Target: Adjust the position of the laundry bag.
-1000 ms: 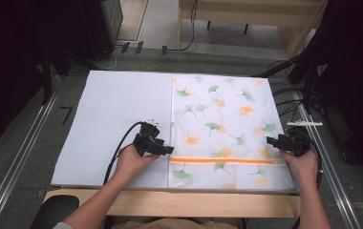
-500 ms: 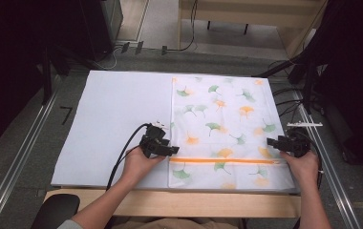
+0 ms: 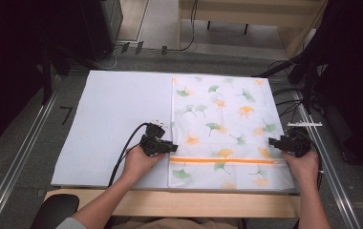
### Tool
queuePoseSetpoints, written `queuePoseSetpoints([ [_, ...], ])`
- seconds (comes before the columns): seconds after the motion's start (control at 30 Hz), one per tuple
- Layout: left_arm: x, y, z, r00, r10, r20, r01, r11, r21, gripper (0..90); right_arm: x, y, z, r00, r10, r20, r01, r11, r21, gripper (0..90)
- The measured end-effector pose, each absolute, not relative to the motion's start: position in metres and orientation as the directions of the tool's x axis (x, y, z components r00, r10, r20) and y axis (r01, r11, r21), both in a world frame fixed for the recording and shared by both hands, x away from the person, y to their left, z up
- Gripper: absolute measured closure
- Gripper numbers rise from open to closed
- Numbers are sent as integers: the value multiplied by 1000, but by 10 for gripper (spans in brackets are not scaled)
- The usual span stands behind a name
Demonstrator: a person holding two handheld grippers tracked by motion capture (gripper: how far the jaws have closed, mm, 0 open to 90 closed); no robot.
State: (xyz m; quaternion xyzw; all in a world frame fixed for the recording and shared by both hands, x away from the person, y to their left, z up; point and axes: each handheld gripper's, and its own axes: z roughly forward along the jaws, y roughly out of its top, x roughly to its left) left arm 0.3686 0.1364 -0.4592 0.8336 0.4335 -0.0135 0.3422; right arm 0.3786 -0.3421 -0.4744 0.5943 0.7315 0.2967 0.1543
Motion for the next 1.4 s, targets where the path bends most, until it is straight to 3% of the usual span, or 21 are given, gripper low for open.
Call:
queuePoseSetpoints([
  [0.03,368,135,-460,632,706,-319,727,-399,558,769,379,-342,-475,-250,960,123,776,122,619,451],
  [0.13,367,133,-460,656,695,-295,705,-424,568,791,379,-341,-474,-249,959,137,778,114,617,497],
  [0.27,369,134,-461,653,691,-309,713,-424,559,824,379,-339,-473,-256,957,139,780,120,614,638],
  [0.4,371,135,-462,648,680,-342,728,-421,541,887,379,-339,-474,-237,960,146,782,100,615,723],
  [0.6,372,135,-461,654,672,-347,726,-427,539,892,379,-336,-473,-251,956,149,787,112,607,878],
  [1.4,380,175,-450,618,703,-352,751,-394,530,896,389,-314,-465,-300,923,241,813,115,571,895],
])
